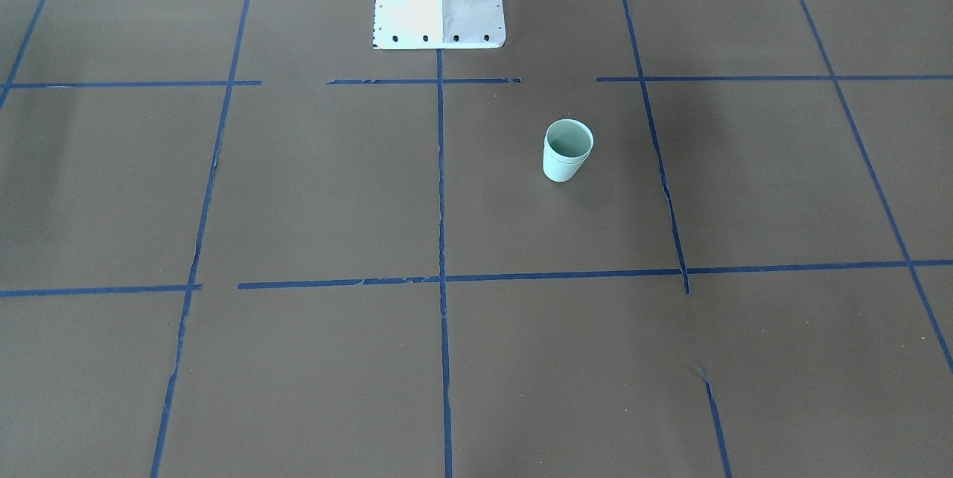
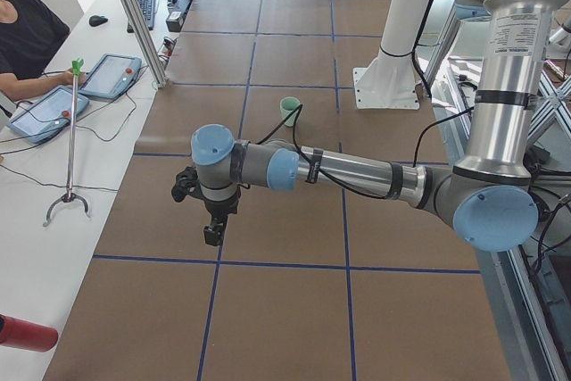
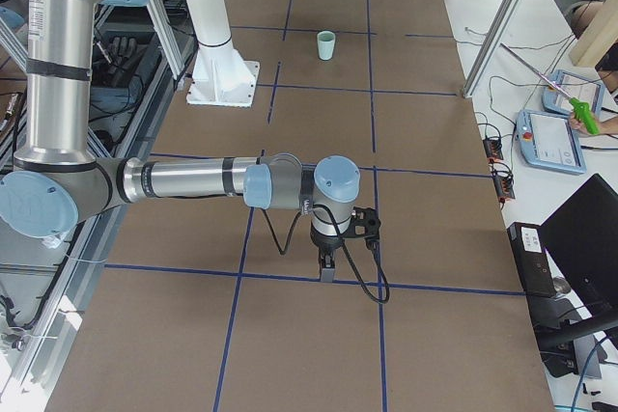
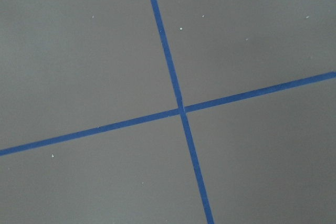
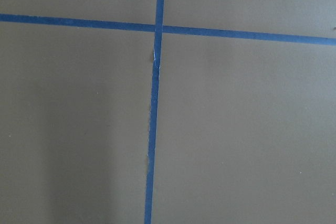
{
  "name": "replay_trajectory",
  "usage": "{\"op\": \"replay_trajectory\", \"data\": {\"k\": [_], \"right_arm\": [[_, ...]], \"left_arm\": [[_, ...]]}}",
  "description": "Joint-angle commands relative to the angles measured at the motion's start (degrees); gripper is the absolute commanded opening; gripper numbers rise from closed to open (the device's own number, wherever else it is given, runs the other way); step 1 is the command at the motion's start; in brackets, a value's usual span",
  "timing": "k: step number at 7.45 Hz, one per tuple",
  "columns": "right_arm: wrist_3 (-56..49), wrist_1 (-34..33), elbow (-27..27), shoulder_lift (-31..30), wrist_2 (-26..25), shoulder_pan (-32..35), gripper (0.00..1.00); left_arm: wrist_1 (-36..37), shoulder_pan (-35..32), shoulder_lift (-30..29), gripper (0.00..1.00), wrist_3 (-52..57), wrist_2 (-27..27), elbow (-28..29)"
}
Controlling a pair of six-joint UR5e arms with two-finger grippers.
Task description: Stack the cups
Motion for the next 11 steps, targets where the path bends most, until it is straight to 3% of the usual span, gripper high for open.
{"op": "replay_trajectory", "data": {"k": [1,4,11], "right_arm": [[0.0,0.0,0.0,0.0,0.0,0.0,1.00],[0.0,0.1,0.0,0.0,0.0,0.0,1.00],[0.0,0.1,0.1,0.0,0.0,0.0,1.00]], "left_arm": [[0.3,-0.4,1.4,1.00,0.2,-0.2,2.5],[0.5,-0.5,2.2,1.00,-8.4,-5.2,3.6],[0.2,-0.5,2.1,1.00,-9.6,-4.9,3.5]]}}
